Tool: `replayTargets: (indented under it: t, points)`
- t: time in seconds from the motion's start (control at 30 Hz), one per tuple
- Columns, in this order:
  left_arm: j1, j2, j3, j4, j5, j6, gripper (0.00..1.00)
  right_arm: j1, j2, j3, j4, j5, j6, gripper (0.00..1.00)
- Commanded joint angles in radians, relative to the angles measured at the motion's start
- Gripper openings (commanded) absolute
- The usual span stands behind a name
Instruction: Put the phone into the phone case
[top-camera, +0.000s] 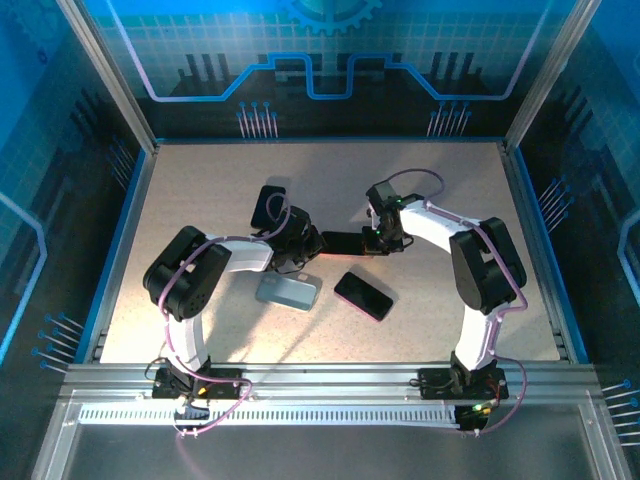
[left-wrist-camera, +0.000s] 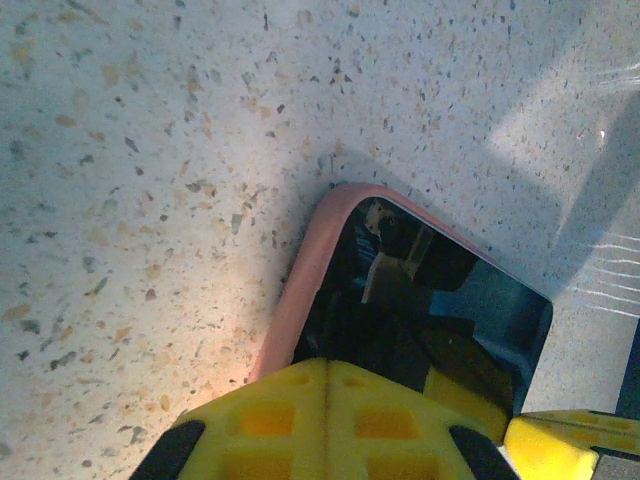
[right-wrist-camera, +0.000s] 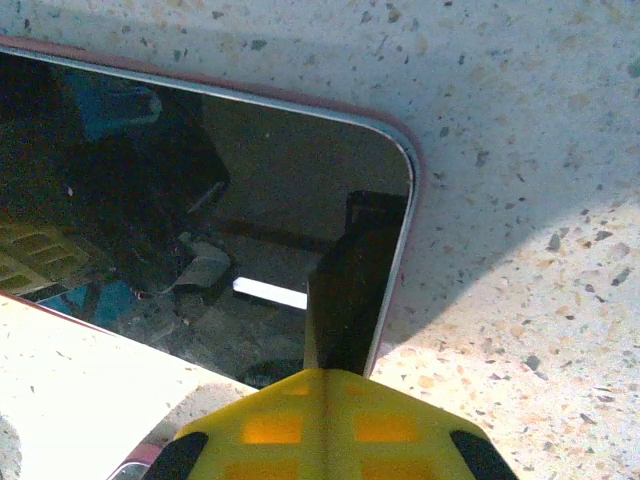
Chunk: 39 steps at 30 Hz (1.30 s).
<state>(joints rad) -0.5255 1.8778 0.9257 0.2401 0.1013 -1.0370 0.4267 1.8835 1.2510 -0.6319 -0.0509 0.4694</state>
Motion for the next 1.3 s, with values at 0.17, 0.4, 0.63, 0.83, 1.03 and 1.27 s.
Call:
replayTargets:
  t: [0.17,0.4,0.63,0.83,1.03,1.27]
  points:
    - [0.017,0.009,-0.023,-0.085,-0.042,0.024,0.0,0.091,0.153,-0.046,-0.024,0.029,-0.016,0.0]
    - [0.018,0.019,-0.021,-0.079,-0.035,0.022,0.0,0.154,0.22,-0.106,0.007,0.01,0.018,0.0]
    - [0.018,0.014,-0.026,-0.081,-0.039,0.023,0.0,0.164,0.256,-0.168,0.067,-0.068,0.065,0.0]
    - [0.022,0.018,-0.014,-0.093,-0.042,0.034,0.0,0.167,0.196,-0.198,0.082,-0.08,0.101,0.0]
    - [0.023,0.045,0.038,-0.117,-0.049,0.064,0.0,0.167,0.082,-0.266,0.148,-0.12,0.185,0.0]
    - [0.023,0.088,0.111,-0.152,-0.05,0.097,0.0,0.154,-0.044,-0.269,0.144,-0.099,0.219,0.0]
